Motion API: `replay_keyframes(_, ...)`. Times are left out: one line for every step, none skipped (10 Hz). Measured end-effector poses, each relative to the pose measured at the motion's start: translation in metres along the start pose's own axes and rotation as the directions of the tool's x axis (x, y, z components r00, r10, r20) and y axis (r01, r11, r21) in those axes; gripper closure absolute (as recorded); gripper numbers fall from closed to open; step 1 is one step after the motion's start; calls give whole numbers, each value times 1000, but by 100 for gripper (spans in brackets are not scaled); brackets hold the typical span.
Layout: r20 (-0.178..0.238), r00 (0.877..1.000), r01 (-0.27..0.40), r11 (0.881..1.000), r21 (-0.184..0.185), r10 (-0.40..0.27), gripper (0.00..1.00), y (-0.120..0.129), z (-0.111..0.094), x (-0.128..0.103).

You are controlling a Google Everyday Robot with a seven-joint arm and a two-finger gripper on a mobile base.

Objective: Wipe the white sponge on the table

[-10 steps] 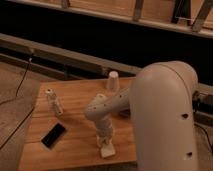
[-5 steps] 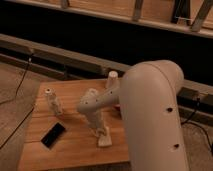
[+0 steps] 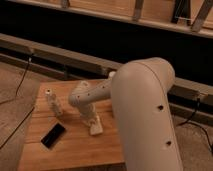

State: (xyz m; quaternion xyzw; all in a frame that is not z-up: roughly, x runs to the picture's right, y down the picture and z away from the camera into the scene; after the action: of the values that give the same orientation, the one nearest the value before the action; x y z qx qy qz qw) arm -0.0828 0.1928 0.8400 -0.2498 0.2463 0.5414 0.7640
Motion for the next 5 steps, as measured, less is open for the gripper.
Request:
replay_keyframes(6, 1000, 4, 1000, 1, -4, 90, 1, -2, -3)
replay_keyframes(11, 1000, 8, 1000, 5, -8, 90, 1, -4, -5)
replay_keyframes(11, 1000, 10, 1000, 7, -10, 90, 0, -5, -5)
replay_keyframes(13, 1000, 12, 1000, 9, -12, 90, -1, -6, -6)
replay_keyframes(18, 1000, 15, 1000, 8, -15, 90, -2, -8, -8)
